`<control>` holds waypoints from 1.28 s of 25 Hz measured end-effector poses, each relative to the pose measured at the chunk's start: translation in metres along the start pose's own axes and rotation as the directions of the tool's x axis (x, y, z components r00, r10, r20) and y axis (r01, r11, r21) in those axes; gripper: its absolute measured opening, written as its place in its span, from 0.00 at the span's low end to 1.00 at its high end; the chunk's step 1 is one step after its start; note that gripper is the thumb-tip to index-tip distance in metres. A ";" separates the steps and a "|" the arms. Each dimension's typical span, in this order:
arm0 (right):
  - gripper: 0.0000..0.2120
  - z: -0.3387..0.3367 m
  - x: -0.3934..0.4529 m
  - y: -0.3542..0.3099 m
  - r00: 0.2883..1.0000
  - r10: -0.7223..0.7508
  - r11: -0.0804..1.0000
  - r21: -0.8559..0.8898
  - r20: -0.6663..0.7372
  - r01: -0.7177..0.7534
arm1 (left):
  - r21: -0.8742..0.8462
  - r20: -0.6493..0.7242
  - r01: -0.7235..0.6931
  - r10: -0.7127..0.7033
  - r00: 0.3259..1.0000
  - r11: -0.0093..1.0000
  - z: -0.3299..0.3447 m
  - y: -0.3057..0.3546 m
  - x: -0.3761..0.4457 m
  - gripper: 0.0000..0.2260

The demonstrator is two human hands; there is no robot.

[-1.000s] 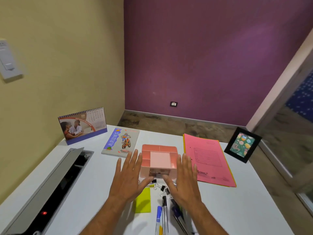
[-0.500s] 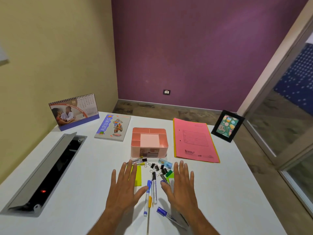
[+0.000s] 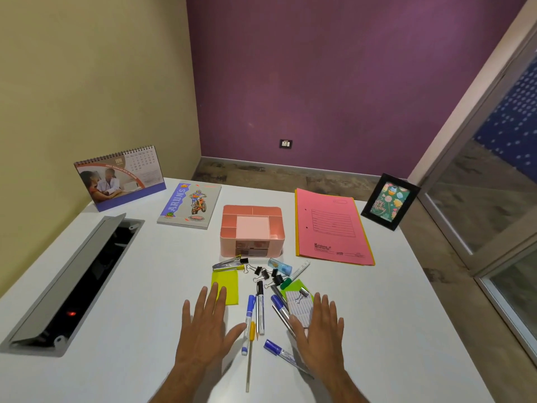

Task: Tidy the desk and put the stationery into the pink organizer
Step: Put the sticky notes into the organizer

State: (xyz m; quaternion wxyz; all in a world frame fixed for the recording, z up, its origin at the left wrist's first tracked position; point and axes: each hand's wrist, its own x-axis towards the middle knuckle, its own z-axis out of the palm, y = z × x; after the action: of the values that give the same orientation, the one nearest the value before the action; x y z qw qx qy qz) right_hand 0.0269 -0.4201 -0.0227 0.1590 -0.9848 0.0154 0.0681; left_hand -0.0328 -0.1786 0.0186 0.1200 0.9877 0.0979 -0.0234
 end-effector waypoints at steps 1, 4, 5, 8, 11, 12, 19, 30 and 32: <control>0.41 0.001 0.002 -0.001 0.998 0.064 0.997 0.047 0.009 -0.064 | -0.002 0.019 0.019 -0.019 1.000 1.000 0.002 -0.001 0.003 0.47; 0.40 0.003 0.009 -0.003 0.972 0.236 0.958 0.165 0.011 -0.234 | -0.011 0.094 0.124 -0.123 0.988 0.992 0.017 -0.009 0.016 0.49; 0.40 0.004 0.012 -0.003 0.959 0.284 0.942 0.181 0.023 -0.283 | -0.026 0.108 0.175 -0.172 0.979 0.984 0.022 -0.011 0.021 0.45; 0.43 0.006 0.020 -0.003 0.920 0.385 0.892 0.226 0.073 -0.392 | -0.127 0.065 0.287 -0.281 0.958 0.950 0.030 -0.014 0.036 0.37; 0.45 0.007 0.032 -0.001 0.887 0.449 0.842 0.279 0.110 -0.462 | -0.232 0.070 0.411 -0.406 0.911 0.882 0.038 -0.016 0.054 0.33; 0.45 0.007 0.036 -0.001 0.870 0.475 0.815 0.305 0.134 -0.492 | -0.255 0.085 0.445 -0.439 0.895 0.858 0.040 -0.017 0.059 0.32; 0.35 0.009 0.051 0.003 0.774 0.585 0.691 0.351 0.244 -0.633 | -0.285 0.119 0.595 -0.589 0.800 0.751 0.057 -0.016 0.083 0.33; 0.05 -0.012 0.044 -0.012 0.796 0.605 0.600 0.652 0.010 -0.464 | -0.390 0.195 0.676 -0.661 0.725 0.626 0.062 -0.023 0.096 0.25; 0.08 -0.022 0.046 -0.021 0.796 0.599 0.615 0.687 -0.088 -0.386 | -0.431 0.233 0.688 -0.664 0.710 0.584 0.059 -0.025 0.096 0.21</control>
State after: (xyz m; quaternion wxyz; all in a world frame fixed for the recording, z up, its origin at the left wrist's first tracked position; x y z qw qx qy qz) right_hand 0.0764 -0.4080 -0.0016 0.4533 -0.8240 0.3356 -0.0547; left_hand 0.0548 -0.1511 -0.0516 0.3493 0.8107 0.4654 -0.0647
